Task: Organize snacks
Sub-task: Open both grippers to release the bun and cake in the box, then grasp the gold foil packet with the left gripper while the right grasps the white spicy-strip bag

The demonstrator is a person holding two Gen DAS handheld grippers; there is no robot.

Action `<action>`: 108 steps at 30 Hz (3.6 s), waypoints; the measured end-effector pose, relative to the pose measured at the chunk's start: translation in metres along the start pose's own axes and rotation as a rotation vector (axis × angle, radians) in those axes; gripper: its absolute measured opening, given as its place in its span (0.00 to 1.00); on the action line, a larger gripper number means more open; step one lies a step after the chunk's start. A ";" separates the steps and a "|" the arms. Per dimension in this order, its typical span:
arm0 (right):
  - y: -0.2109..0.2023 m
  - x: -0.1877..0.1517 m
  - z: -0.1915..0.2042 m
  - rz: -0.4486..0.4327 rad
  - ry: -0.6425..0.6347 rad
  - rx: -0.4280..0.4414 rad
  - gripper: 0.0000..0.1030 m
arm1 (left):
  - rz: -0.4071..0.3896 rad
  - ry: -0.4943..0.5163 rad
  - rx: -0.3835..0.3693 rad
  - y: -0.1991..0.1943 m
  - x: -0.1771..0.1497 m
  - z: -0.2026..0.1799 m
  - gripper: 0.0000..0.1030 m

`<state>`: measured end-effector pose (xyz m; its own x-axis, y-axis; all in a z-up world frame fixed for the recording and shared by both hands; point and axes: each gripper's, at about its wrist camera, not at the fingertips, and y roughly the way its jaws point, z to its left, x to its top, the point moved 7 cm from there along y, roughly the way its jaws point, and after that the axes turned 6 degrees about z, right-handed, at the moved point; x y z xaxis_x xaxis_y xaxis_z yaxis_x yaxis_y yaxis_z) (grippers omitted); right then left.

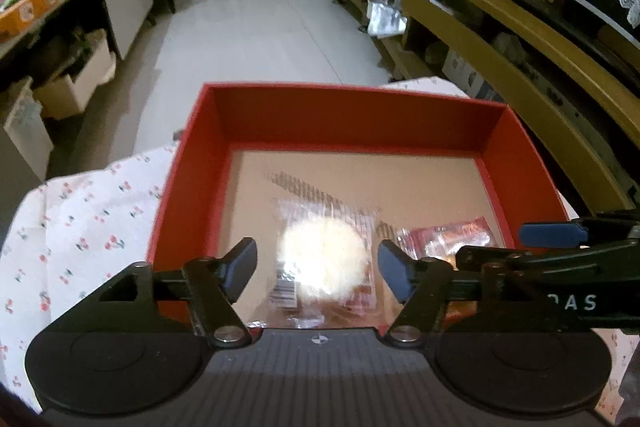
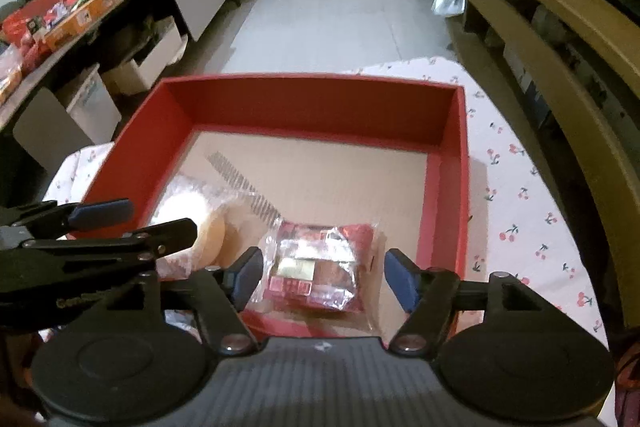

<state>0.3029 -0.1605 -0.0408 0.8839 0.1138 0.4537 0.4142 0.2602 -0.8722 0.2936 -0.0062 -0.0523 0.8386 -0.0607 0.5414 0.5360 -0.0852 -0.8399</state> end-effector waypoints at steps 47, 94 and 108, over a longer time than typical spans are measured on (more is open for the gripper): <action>-0.002 -0.098 0.106 0.173 -0.173 0.094 0.77 | 0.237 -0.402 0.032 -0.059 -0.169 0.076 0.78; -0.042 -0.160 0.093 0.150 -0.256 0.095 0.49 | 0.205 -0.238 0.078 -0.070 -0.192 0.038 0.46; -0.050 -0.162 0.080 0.165 -0.172 0.138 0.52 | 0.194 -0.270 0.108 -0.075 -0.198 0.039 0.62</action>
<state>0.1221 -0.1152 -0.0563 0.8822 0.3232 0.3425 0.2242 0.3513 -0.9090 0.0915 0.0510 -0.0977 0.9134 0.2012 0.3540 0.3596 0.0092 -0.9331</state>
